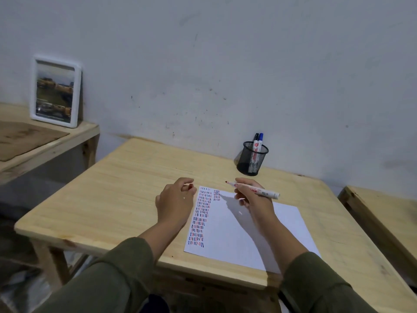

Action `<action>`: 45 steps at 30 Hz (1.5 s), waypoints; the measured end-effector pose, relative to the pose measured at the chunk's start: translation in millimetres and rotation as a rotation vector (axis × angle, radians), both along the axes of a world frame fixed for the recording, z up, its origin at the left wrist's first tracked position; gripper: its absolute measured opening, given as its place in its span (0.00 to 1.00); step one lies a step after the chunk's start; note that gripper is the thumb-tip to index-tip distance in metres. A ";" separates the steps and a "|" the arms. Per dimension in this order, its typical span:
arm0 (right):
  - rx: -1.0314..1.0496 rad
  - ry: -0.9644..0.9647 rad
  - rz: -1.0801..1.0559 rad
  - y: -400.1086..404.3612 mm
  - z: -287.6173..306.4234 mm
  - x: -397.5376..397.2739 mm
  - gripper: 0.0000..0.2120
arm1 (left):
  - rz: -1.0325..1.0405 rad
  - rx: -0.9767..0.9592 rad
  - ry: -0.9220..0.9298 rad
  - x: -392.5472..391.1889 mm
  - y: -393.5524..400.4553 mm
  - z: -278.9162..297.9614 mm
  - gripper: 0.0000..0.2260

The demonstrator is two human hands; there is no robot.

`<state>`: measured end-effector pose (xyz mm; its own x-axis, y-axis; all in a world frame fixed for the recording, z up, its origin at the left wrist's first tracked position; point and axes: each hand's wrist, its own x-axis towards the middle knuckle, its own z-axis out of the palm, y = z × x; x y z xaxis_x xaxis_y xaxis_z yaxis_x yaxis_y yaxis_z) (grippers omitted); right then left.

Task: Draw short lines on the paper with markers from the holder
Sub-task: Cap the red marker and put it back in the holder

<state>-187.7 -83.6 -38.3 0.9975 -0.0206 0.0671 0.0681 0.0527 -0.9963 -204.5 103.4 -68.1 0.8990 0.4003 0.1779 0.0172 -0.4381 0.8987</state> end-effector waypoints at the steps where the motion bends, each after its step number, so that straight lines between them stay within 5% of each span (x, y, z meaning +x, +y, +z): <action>1: 0.023 -0.018 0.006 0.4 7.9 -1.2 0.06 | -0.004 -0.085 -0.027 0.0 -2.9 5.2 0.07; 10: -0.022 -0.280 0.059 12.2 65.0 -30.2 0.08 | -0.102 -0.689 -0.098 7.5 -40.4 82.9 0.03; 15: -0.074 -0.348 0.047 6.6 75.8 -36.8 0.10 | -0.172 -0.809 -0.034 5.8 -51.1 94.8 0.02; 24: -0.075 -0.334 0.039 0.8 78.3 -38.0 0.09 | -0.264 -0.823 0.025 -5.1 -64.1 104.6 0.05; 32: -0.281 -0.403 0.100 -7.0 85.1 -38.6 0.08 | -0.317 -0.732 0.176 -4.9 -55.0 117.1 0.09; 41: 0.218 -0.243 0.025 8.3 73.3 -36.0 0.09 | -0.324 -0.941 0.117 -5.7 -68.1 120.8 0.04; 45: 0.202 -0.219 0.128 -0.1 72.2 -34.6 0.08 | -0.334 -0.892 0.074 -0.2 -72.2 121.6 0.04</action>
<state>-222.3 -83.7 33.8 0.9552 0.0689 0.2880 0.2600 0.2702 -0.9270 -204.6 31.2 53.5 0.9881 0.0817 -0.1301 0.0849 0.4152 0.9057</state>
